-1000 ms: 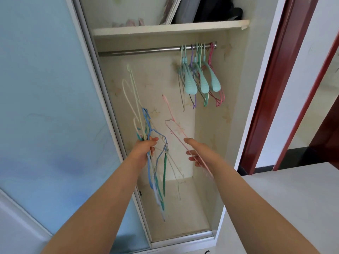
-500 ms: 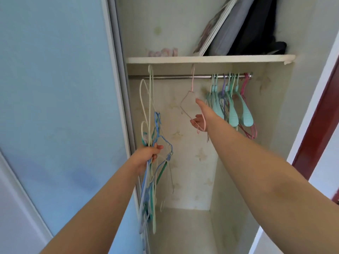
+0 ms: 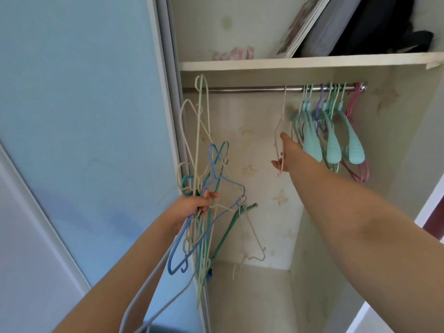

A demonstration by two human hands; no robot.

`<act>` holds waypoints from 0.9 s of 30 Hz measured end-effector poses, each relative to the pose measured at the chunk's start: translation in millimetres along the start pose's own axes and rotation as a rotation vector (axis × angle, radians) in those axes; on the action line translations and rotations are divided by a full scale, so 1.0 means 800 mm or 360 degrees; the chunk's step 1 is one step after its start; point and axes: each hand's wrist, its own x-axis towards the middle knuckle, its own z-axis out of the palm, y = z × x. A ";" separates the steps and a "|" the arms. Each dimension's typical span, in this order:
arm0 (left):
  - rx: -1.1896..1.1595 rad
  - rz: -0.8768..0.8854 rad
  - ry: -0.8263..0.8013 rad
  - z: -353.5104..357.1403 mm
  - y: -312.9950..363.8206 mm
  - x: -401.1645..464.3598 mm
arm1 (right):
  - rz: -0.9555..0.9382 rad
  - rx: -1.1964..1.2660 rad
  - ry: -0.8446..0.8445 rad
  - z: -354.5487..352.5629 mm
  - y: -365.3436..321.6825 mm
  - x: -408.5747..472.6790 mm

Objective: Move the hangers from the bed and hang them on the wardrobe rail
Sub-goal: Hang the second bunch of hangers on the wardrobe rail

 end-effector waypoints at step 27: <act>-0.0315 0.0086 -0.0404 -0.059 0.019 -0.223 | 0.0130 -0.0687 -0.0048 -0.043 0.383 -0.180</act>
